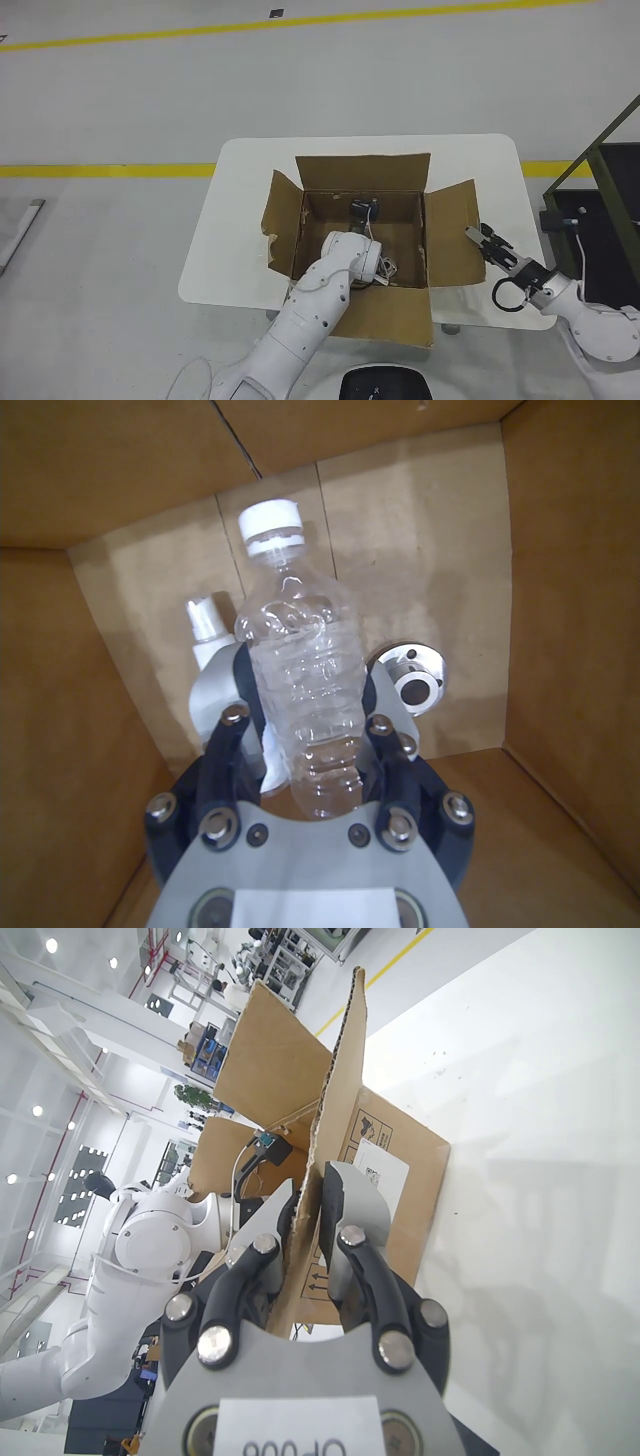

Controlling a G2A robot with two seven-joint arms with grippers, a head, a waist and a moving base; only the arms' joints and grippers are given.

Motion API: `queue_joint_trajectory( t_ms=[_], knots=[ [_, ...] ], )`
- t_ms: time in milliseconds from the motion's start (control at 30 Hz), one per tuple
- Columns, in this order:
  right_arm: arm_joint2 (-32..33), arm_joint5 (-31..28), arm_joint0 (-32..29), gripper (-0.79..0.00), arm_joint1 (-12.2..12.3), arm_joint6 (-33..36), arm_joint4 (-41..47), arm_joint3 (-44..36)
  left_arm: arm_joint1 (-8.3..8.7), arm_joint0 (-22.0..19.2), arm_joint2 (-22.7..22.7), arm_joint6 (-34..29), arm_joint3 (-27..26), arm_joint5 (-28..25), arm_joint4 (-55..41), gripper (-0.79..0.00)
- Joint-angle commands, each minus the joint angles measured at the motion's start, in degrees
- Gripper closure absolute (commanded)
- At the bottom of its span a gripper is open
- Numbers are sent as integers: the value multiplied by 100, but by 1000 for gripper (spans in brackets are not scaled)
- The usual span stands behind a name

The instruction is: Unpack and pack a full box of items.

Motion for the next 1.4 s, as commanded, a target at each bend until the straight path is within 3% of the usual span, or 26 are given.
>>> queue_joint_trajectory(
  t_ms=[0, 300, 333, 367, 433, 467, 1167, 1367],
  knots=[
    [-11, 10, 14, -31, 0, 3, 9, 9, 17, 59, -30, -46, -141, -32, 95, 0],
    [-101, 29, 100, -71, -1, 35, 6, 65, 49, 237, -192, -179, -314, -76, 246, -3],
    [-103, 33, 99, -77, -1, 31, 6, 67, 47, 241, -198, -188, -326, -92, 252, -102],
    [-98, 26, 99, -74, 0, 21, 6, 67, 45, 246, -209, -209, -328, -103, 249, -376],
    [-89, 18, 94, -77, 1, 14, 15, 69, 39, 245, -224, -226, -297, -110, 259, -733],
    [-84, 21, 92, -80, 2, 7, 18, 69, 35, 238, -227, -226, -266, -111, 276, -785],
    [-103, 4, 172, -89, 12, 7, 18, 133, -96, -149, -237, -136, 452, -230, 608, -782],
    [-143, 14, 200, -89, 10, -6, 5, 143, -118, -174, -258, -79, 744, -381, 650, -693]
  ],
)
